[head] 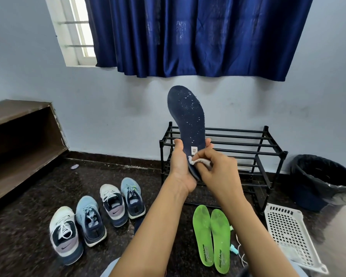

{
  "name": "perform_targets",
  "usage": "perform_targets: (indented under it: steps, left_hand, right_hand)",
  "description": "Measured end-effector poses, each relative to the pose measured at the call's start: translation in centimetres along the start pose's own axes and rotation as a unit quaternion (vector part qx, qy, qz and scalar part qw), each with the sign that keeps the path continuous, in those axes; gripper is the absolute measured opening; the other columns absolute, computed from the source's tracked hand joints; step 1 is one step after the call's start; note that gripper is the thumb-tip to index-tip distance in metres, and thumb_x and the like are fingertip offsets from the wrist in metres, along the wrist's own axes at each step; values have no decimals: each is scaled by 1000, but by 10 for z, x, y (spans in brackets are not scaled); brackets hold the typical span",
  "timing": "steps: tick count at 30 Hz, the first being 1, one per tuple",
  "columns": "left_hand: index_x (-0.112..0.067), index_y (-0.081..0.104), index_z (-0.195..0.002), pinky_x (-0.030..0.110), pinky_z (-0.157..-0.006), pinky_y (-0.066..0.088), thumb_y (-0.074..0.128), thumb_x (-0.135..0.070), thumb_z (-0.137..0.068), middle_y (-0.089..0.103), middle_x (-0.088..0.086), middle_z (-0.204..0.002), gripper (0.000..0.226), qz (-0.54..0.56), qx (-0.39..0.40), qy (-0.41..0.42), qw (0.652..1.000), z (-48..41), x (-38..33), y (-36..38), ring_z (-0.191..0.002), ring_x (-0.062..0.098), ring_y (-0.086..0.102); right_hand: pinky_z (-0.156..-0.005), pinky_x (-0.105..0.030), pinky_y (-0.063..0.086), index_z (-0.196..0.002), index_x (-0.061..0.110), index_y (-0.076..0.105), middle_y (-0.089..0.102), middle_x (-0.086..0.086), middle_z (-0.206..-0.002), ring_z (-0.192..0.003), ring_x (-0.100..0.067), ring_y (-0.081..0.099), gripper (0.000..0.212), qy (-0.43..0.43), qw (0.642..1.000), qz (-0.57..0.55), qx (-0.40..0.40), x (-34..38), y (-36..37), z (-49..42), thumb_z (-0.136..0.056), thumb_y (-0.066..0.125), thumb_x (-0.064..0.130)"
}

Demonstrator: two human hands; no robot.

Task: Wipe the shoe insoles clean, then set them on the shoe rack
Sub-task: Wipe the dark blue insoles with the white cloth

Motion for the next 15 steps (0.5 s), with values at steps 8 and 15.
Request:
perform_targets:
  steps: [8,15]
  left_hand:
    - [-9,68,-115,32,-81,50,16,-66,-97,72,4,-94,78,-21,-1,-14,1000,6,9,-5,-88,19,67]
    - [-7,71,-95,32,-82,51,17,-68,-96,71,7,-91,81,-21,-8,-7,1000,4,1,-14,-85,18,69]
  right_hand:
    - [-62,-19,40,-83,17,70,69,1,-75,-66,-19,61,15,20,999,26,-42,-2,4,-7,-79,65,3]
    - [-53,-5,37,-79,23,74,64,5,-67,-58,4,55,17,67,994,-43,71,-1,10,-1,-76,67,7]
Point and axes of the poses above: each hand's wrist, its own z-axis away from the middle knuckle, its own y-axis out of the palm, x = y × z, the point moved 5 cm from there along -z, towards the middle knuckle
